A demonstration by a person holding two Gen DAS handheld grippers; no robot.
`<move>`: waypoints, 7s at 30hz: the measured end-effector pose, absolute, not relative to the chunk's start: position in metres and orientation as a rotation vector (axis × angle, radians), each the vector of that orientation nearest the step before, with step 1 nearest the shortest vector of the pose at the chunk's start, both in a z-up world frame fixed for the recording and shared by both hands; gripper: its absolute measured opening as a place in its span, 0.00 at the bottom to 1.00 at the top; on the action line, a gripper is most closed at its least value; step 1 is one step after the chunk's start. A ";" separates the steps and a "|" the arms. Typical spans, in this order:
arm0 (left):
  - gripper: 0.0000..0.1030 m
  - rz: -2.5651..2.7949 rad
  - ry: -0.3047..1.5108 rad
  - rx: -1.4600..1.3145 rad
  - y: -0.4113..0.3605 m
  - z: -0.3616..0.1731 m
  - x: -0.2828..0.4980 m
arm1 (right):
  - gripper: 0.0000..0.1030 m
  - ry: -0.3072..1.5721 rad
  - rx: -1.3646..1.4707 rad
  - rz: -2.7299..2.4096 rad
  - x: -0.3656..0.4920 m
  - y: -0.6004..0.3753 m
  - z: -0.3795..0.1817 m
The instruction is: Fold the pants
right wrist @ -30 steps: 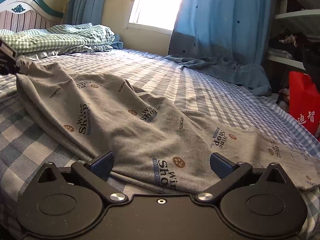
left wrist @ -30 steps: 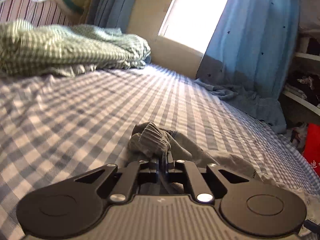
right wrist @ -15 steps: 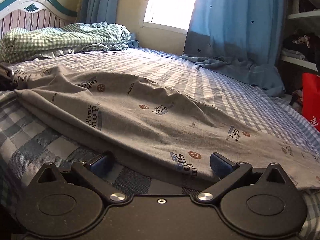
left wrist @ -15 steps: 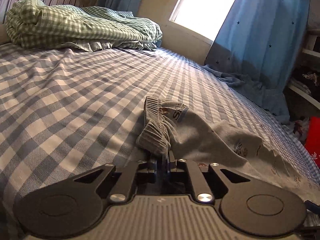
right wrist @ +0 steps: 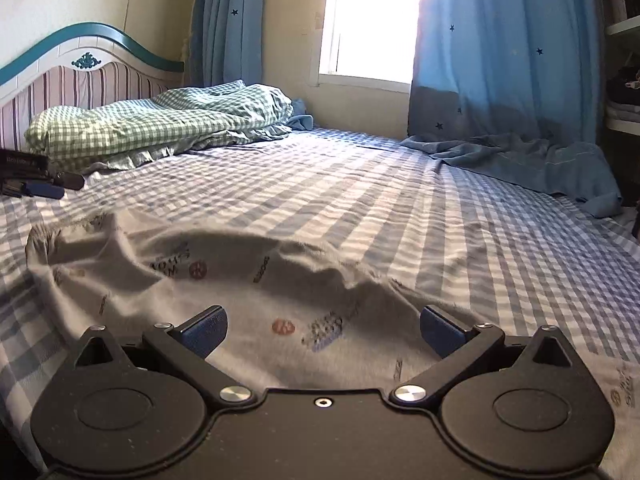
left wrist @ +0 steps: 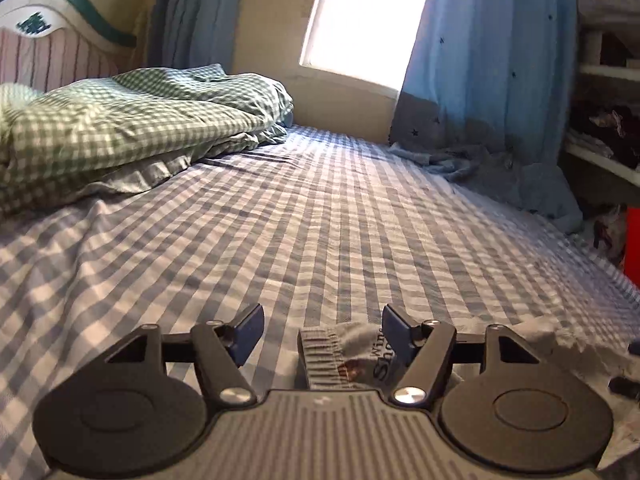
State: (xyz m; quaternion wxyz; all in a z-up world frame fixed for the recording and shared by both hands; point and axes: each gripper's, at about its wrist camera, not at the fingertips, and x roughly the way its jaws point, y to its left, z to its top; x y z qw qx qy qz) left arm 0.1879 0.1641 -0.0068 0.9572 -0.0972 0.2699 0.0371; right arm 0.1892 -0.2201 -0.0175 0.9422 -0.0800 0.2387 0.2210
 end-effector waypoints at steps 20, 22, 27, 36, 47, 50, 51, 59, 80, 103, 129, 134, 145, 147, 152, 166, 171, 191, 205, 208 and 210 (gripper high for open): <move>0.75 0.169 0.672 -0.105 0.163 -0.061 0.215 | 0.05 0.673 -0.047 0.611 0.271 -0.202 -0.036; 0.76 0.174 0.673 -0.102 0.163 -0.061 0.215 | 0.05 0.689 -0.072 0.636 0.263 -0.198 -0.039; 0.80 0.188 0.678 -0.096 0.162 -0.062 0.216 | 0.20 0.681 0.002 0.623 0.273 -0.206 -0.031; 0.82 0.192 0.681 -0.095 0.162 -0.062 0.216 | 0.21 0.861 0.251 0.580 0.341 -0.209 -0.036; 0.83 0.197 0.683 -0.090 0.163 -0.062 0.217 | 0.00 0.684 0.082 0.543 0.333 -0.194 -0.004; 0.84 0.199 0.687 -0.091 0.163 -0.061 0.218 | 0.06 0.723 0.009 0.530 0.343 -0.185 -0.021; 0.84 0.198 0.686 -0.097 0.165 -0.060 0.218 | 0.10 0.734 -0.001 0.510 0.344 -0.184 -0.027; 0.94 0.299 0.529 0.043 0.116 -0.023 0.184 | 0.86 0.552 -0.079 0.396 0.265 -0.226 -0.006; 1.00 0.339 0.601 0.332 0.033 -0.058 0.159 | 0.99 0.490 -0.145 -0.154 0.100 -0.405 -0.073; 1.00 -0.473 0.628 0.046 -0.224 -0.025 0.235 | 0.99 0.445 0.287 -0.181 0.134 -0.635 -0.076; 1.00 -0.574 0.652 0.206 -0.306 -0.079 0.246 | 0.71 0.460 0.431 -0.224 0.154 -0.661 -0.065; 1.00 -0.574 0.653 0.204 -0.306 -0.079 0.246 | 0.26 0.449 0.487 -0.268 0.152 -0.665 -0.072; 0.95 -0.704 0.642 -0.220 -0.251 -0.047 0.267 | 0.05 0.364 0.215 -0.211 0.156 -0.608 -0.031; 0.95 -0.715 0.669 -0.269 -0.243 -0.040 0.273 | 0.05 0.357 0.108 -0.176 0.157 -0.581 -0.021; 0.95 -0.750 0.727 -0.401 -0.214 -0.044 0.274 | 0.05 0.365 -0.083 -0.025 0.153 -0.504 -0.012; 0.96 -0.706 0.810 -0.482 -0.163 -0.067 0.252 | 0.07 0.461 -0.385 0.098 0.125 -0.348 -0.071; 0.97 -0.730 0.817 -0.463 -0.175 -0.069 0.249 | 0.09 0.459 -0.332 0.087 0.127 -0.355 -0.074; 0.19 -0.610 1.048 -0.753 -0.213 -0.104 0.287 | 0.07 0.432 -0.250 0.075 0.118 -0.358 -0.070; 0.03 -0.645 0.939 -0.615 -0.199 -0.070 0.271 | 0.04 0.420 -0.324 0.059 0.117 -0.337 -0.059; 0.03 -0.674 0.898 -0.577 -0.183 -0.052 0.264 | 0.03 0.404 -0.312 0.075 0.114 -0.326 -0.048; 0.03 -0.686 0.873 -0.551 -0.169 -0.042 0.258 | 0.03 0.389 -0.312 0.096 0.110 -0.314 -0.040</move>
